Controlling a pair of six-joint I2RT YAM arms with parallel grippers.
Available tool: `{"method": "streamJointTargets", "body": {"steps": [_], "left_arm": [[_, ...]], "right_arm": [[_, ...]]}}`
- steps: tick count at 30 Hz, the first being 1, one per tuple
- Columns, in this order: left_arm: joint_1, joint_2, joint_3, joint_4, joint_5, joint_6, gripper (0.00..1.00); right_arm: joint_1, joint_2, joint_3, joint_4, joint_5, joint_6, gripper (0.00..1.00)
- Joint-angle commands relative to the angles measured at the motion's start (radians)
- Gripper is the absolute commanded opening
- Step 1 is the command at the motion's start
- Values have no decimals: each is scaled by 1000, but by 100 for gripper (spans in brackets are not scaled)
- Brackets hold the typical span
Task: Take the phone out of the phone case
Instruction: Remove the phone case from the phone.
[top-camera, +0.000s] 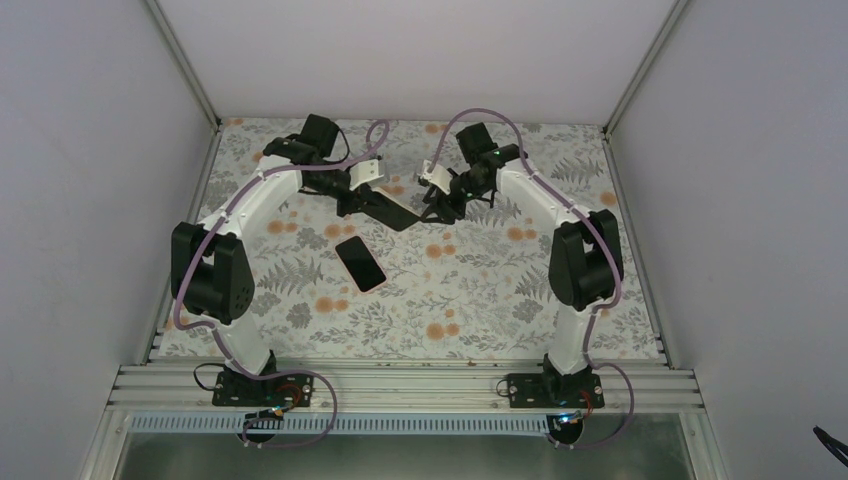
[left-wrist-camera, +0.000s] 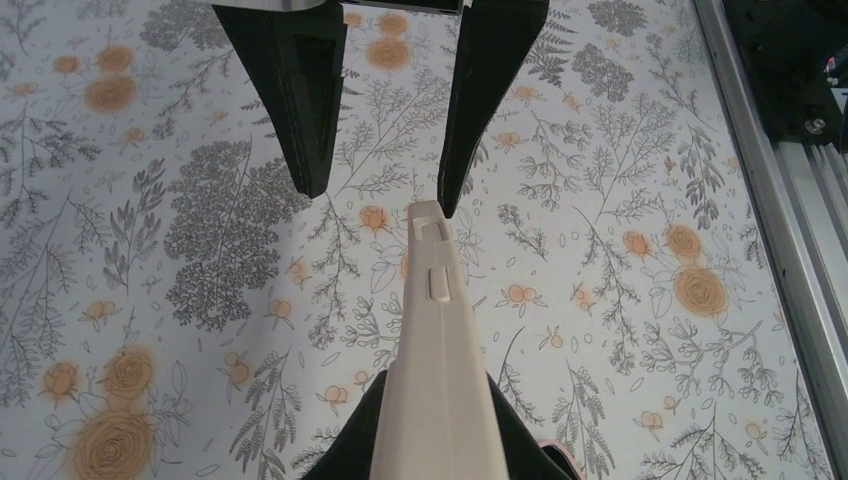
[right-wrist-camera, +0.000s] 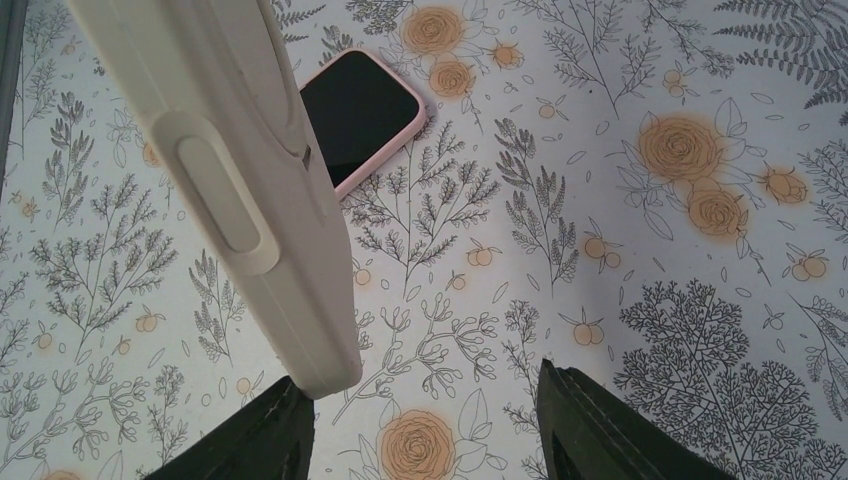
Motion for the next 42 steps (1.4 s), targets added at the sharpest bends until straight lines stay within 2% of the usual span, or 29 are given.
{"method": "streamJointTargets", "body": {"steps": [1,20,26,29,34,42], "left_arm": [[-15,-25,26,-128,124,59,2],[-15,-3,37,-199,133,117,2],[-14,4,43,-183,124,103,2],[-14,4,39,-158,115,86,2],[-13,14,43,-148,124,78,2],[-14,1,26,-132,113,68,2]], "right_arm": [[-28,24,63,85,77,0,58],[-49,95,178,58,118,-34,58],[-50,99,210,-12,69,-74,60],[-39,46,157,-97,-1,-140,66],[-1,-71,-24,-94,-12,-166,67],[40,-81,-58,-114,-74,-158,66]]}}
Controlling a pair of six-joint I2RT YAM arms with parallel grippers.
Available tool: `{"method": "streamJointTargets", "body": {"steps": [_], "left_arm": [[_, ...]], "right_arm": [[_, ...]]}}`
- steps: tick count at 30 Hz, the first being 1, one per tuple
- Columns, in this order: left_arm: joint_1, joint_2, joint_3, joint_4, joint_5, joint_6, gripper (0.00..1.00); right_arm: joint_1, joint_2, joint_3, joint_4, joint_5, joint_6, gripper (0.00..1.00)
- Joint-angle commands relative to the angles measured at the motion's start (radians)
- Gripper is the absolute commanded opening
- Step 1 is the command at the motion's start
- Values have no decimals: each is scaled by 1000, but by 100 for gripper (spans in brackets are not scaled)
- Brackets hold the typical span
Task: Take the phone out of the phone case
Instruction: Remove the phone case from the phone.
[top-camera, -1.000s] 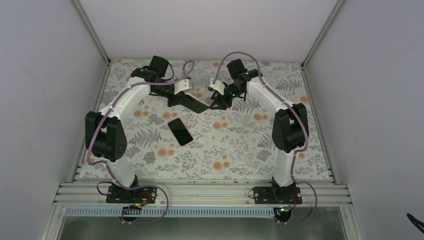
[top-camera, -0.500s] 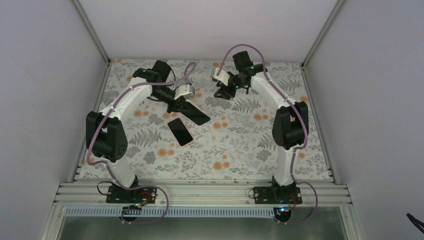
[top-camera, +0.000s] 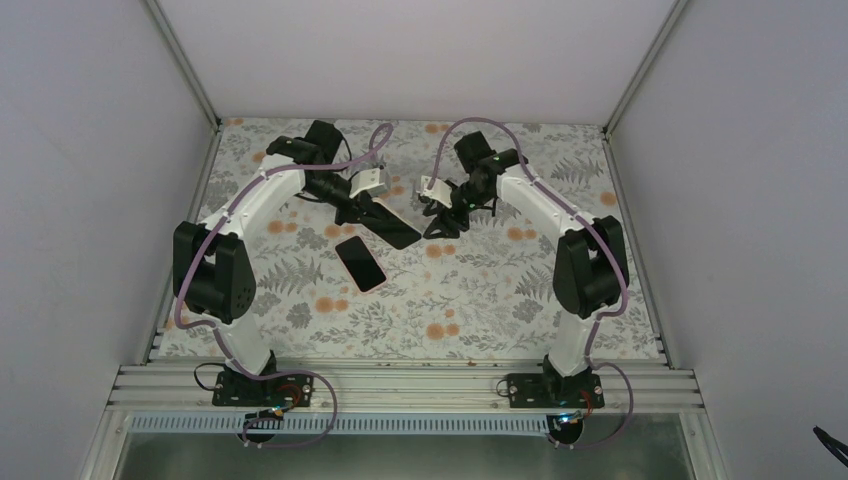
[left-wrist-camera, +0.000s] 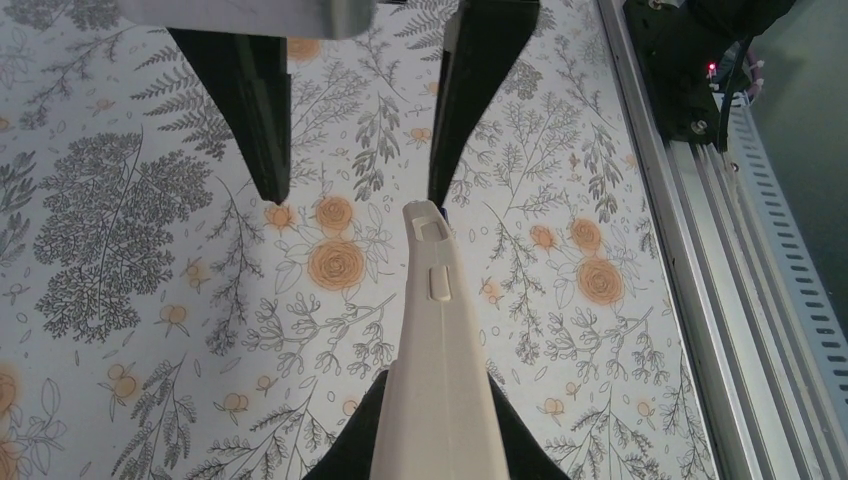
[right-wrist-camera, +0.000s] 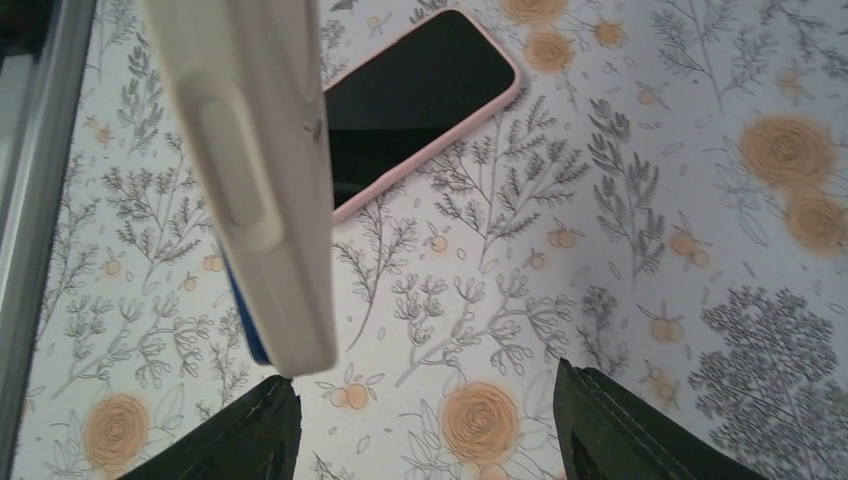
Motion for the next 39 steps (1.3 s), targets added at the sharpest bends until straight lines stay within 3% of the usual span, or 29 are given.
{"method": "streamJointTargets", "body": {"steps": [1,10,17,22,29,39], "left_arm": [[0,-10,0,33,55,-1,2],[0,-13,-1,31,64,1,2],[0,-7,4,10,90,18,2],[-16,35,56,-116,151,96,2],[-34,40,90,-172,200,140,2],[-43,59,134,-215,219,170,2]], "right_arm": [[18,-24,-9,-10,-67,-14,66],[27,-13,3,37,-25,24,62],[24,-9,-25,175,72,106,59],[26,21,10,231,114,144,58],[27,62,86,268,119,204,59],[92,191,333,38,-163,190,64]]}}
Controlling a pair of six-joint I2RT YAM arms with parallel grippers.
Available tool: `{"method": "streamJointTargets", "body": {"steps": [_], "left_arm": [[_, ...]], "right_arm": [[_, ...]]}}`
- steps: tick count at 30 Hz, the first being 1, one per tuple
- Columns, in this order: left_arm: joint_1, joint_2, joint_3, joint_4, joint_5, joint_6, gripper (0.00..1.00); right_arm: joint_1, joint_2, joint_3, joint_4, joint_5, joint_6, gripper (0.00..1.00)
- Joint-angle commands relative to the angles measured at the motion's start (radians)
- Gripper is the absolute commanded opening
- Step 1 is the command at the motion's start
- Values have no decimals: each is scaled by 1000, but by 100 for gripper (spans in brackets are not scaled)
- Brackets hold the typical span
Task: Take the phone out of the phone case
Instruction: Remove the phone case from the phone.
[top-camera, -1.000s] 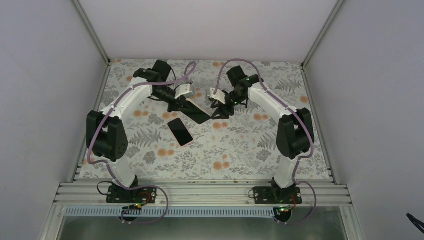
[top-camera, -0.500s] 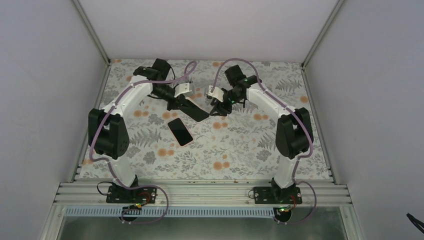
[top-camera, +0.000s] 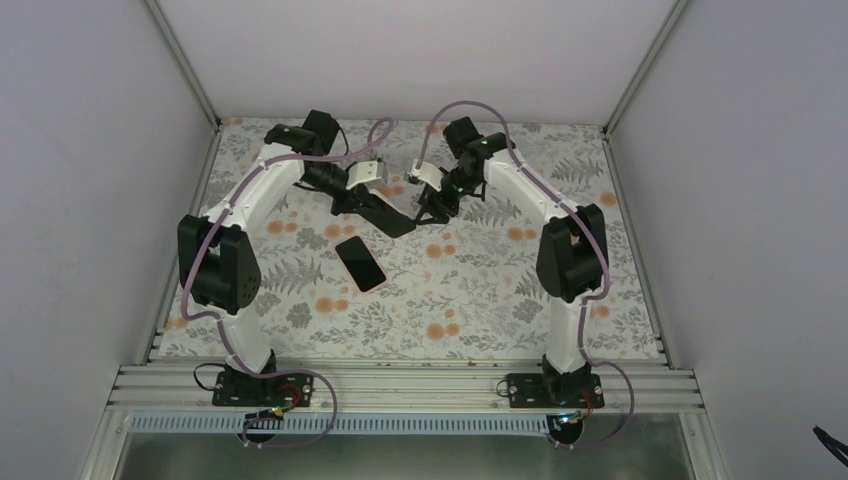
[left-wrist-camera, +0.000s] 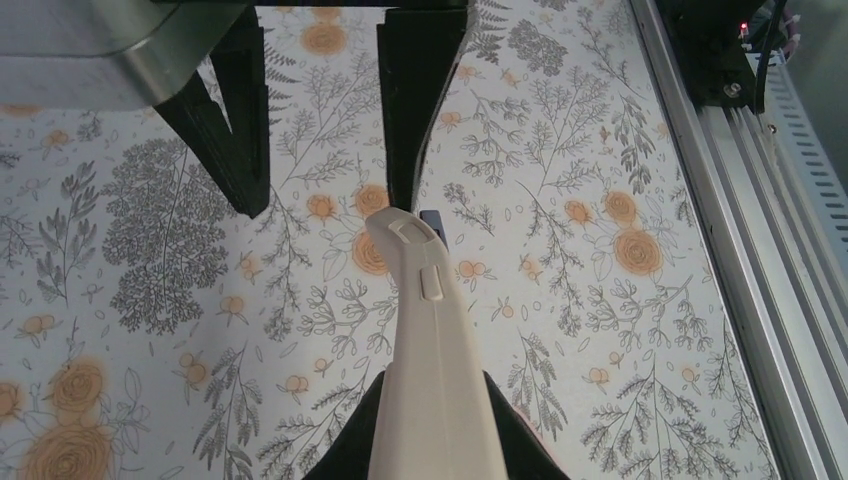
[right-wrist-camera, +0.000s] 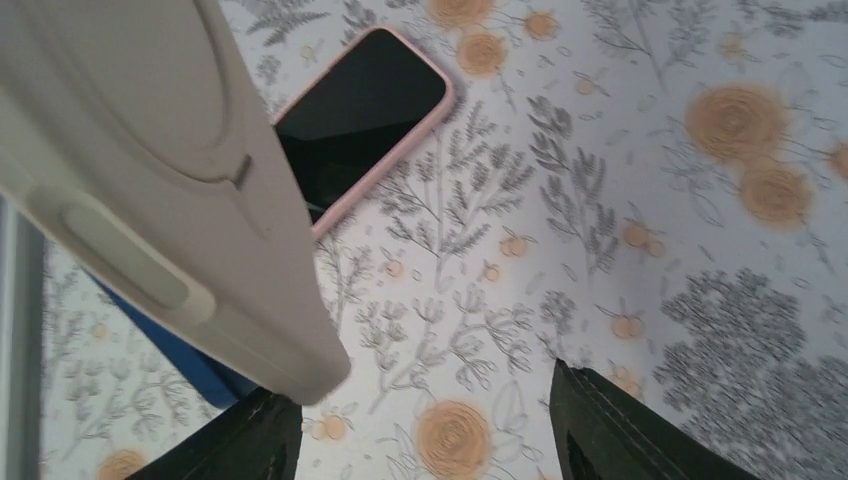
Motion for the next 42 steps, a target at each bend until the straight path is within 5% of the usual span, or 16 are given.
{"method": "streamJointTargets", "body": {"steps": [1,12,27,36,42], "left_arm": [[-57,-10,21,-117,242,43,2],[-57,-40,5,-60,233,10,2],[52,-74,-12,-26,268,9,2],[88,-92,13,-34,274,9,2],[95,-98,7,12,257,-28,2]], "right_arm": [[80,77,147,52,-227,4,64],[183,-47,-41,368,-251,178,63],[205,-21,120,257,-625,153,71],[345,101,319,79,-664,93,69],[386,103,279,141,-700,153,61]]}}
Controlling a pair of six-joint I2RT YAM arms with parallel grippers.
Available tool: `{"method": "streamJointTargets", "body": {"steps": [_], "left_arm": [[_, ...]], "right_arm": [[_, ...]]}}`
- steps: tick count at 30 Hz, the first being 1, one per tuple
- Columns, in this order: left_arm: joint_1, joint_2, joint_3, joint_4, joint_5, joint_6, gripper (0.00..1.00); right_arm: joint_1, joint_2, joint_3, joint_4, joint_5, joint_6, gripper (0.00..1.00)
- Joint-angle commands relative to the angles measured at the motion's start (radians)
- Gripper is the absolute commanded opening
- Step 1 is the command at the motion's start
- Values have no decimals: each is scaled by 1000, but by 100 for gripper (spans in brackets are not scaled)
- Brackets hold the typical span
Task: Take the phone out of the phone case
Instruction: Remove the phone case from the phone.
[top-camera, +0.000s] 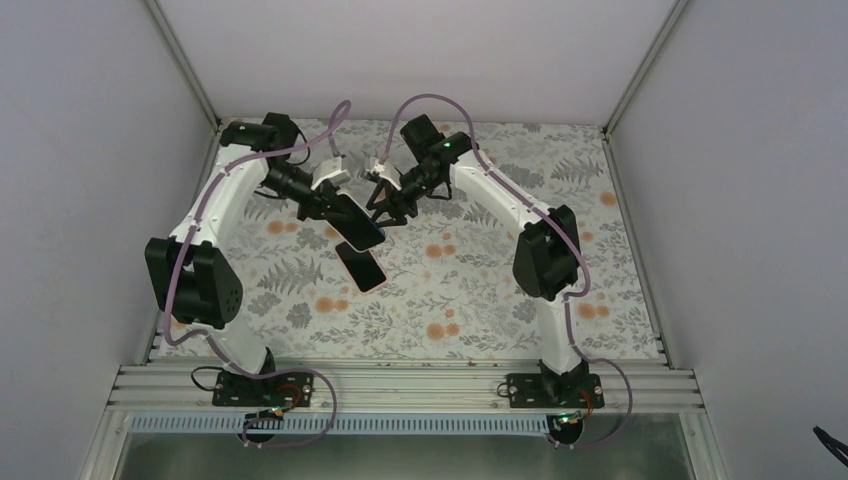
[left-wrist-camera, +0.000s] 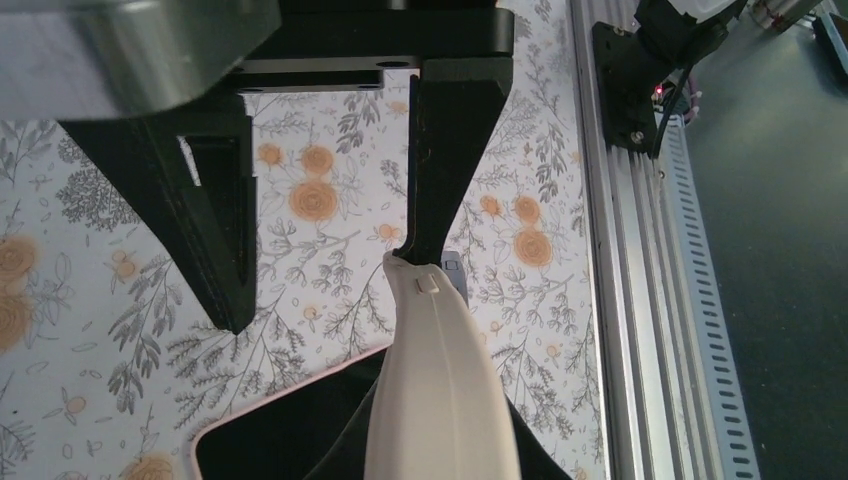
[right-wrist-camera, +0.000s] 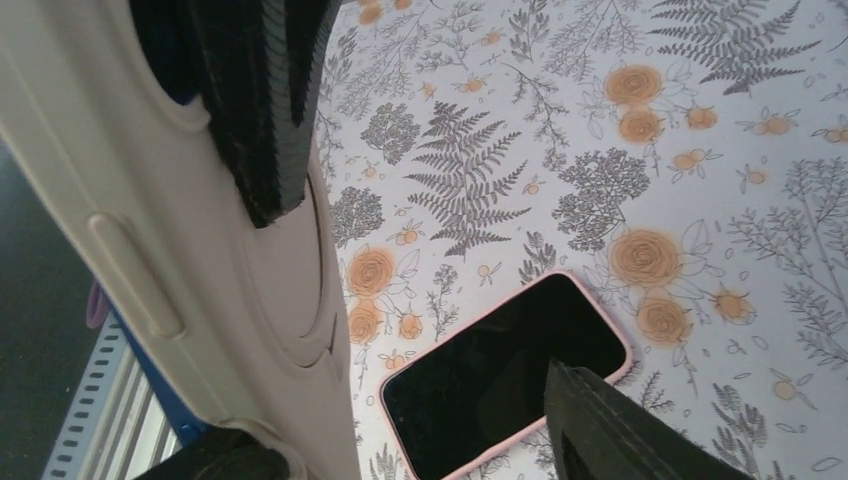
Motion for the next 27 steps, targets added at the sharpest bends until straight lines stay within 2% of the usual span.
{"method": "streamJointTargets", "body": {"steps": [1,3,5,6,7,10,14,17,21,24,27], "left_arm": [[-53,16,16,278,191,-37,2],[-51,4,1,305,173,-59,3],[-47,-9,-8,320,145,-76,8],[-40,-16,-9,323,139,-80,14],[-34,-22,-12,324,134,-82,21],[-19,-42,-15,330,90,-95,55],[6,-89,42,329,9,-126,80],[26,-135,89,341,-45,-145,89],[26,-190,116,397,-144,-188,95],[26,-239,68,592,-240,-294,97],[6,-325,-66,906,-401,-427,100]], "right_arm": [[222,-19,41,156,-396,56,54],[222,-11,65,135,-391,58,34],[218,-15,86,105,-376,50,9],[212,-24,81,101,-372,47,5],[203,-38,67,99,-371,47,4],[167,-97,1,119,-358,50,3],[90,-180,-90,164,-279,72,3],[-38,-234,-171,264,-249,163,3],[-186,-263,-213,394,-175,318,3],[-242,-295,-229,510,-68,457,3],[-247,-351,-252,614,118,554,3]]}}
